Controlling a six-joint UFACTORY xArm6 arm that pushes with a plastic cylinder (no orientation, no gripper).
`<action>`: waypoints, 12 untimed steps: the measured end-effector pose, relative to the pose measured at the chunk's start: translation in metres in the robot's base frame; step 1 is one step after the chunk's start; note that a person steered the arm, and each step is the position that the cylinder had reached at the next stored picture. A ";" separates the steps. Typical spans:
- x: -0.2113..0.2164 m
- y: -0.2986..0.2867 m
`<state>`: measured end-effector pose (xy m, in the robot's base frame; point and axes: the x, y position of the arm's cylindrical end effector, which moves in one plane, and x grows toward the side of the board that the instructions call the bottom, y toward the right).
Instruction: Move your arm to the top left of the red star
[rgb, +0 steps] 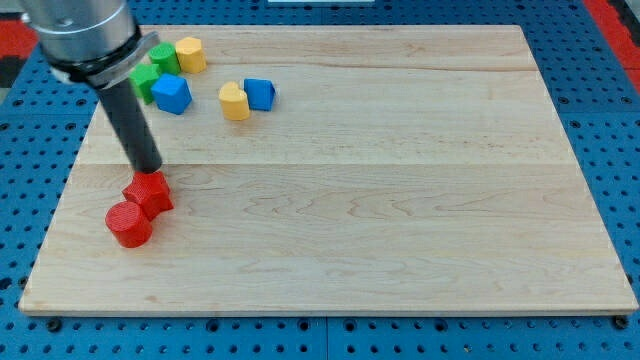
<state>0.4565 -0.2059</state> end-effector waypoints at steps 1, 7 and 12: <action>0.012 -0.001; 0.005 -0.005; -0.037 -0.005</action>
<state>0.4194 -0.2111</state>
